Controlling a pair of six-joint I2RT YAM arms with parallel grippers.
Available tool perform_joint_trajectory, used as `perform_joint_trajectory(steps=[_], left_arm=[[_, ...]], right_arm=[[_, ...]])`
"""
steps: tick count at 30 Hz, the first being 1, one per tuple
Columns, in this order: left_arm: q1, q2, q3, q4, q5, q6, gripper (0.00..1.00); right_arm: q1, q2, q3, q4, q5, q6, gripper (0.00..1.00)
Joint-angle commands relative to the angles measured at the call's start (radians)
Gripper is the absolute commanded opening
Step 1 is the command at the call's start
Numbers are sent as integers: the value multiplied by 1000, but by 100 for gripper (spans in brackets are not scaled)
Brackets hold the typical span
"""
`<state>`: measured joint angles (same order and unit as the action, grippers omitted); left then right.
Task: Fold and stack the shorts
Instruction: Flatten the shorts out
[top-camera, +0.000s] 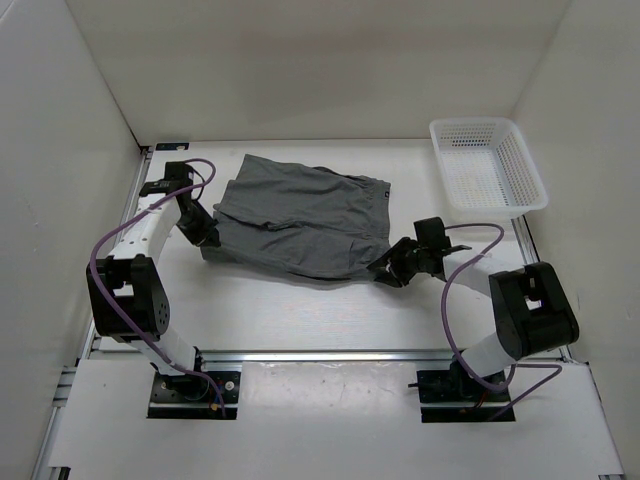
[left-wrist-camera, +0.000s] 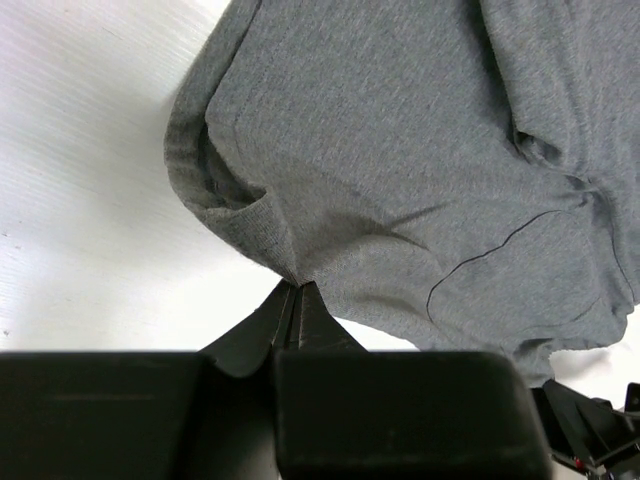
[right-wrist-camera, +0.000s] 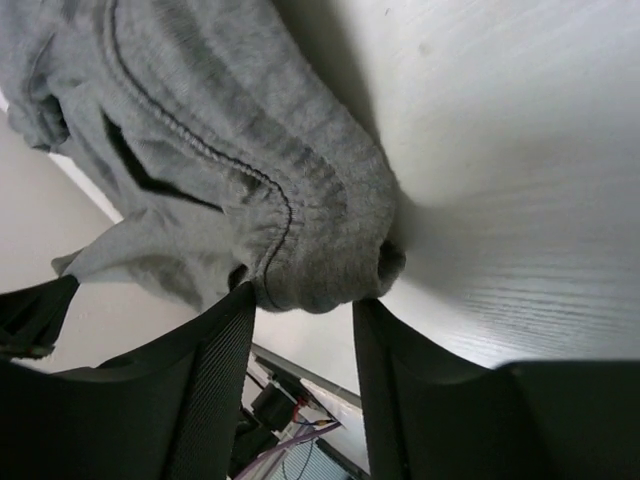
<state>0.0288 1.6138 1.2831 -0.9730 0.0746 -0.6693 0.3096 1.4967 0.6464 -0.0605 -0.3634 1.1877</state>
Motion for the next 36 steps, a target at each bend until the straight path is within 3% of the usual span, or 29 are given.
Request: perform_joint_trajectory(steps=[1,8,12,13,16,17,19,20,21,24,26,29,33,36], left_arm=[[-4,-40,36,-1,1,11,10],[-4,-40,27,-1,-9,11,10],[-4,-28,59,-1,2,2,10],[-4,-11,74,-1,14,2,10],[-4,58,224,-47,39,2,10],[-4,86,374,-76,39,2,10],[-4,164,558,-179,51,2,10],[-4,185,746,-209,51,2,10],[5,204,834,-237,63,2,10],[25,216,996,-257,114,-22,10],[25,155,916,-212,125,-23,10],[16,47,736,-158,134,-23,10],[5,-101,291,-78,134,-13,10],[-4,-230,78,-41,111,-13,10]], right_arm=[[9,31,54,-35,35,-36,47],[39,40,65,-70,73,-57,22],[4,16,177,-183,138,-146,0],[-13,16,214,-220,150,-196,0],[-102,107,471,-331,118,-317,0],[-140,138,668,-381,107,-345,0],[-168,198,854,-471,107,-404,0],[-179,207,934,-490,98,-414,0],[-193,208,1078,-508,98,-427,0],[-193,197,1237,-578,112,-485,0],[-193,137,1213,-588,112,-520,0],[-184,45,1017,-578,132,-542,0],[-165,-171,658,-558,188,-571,0],[-156,-313,397,-558,188,-571,0]])
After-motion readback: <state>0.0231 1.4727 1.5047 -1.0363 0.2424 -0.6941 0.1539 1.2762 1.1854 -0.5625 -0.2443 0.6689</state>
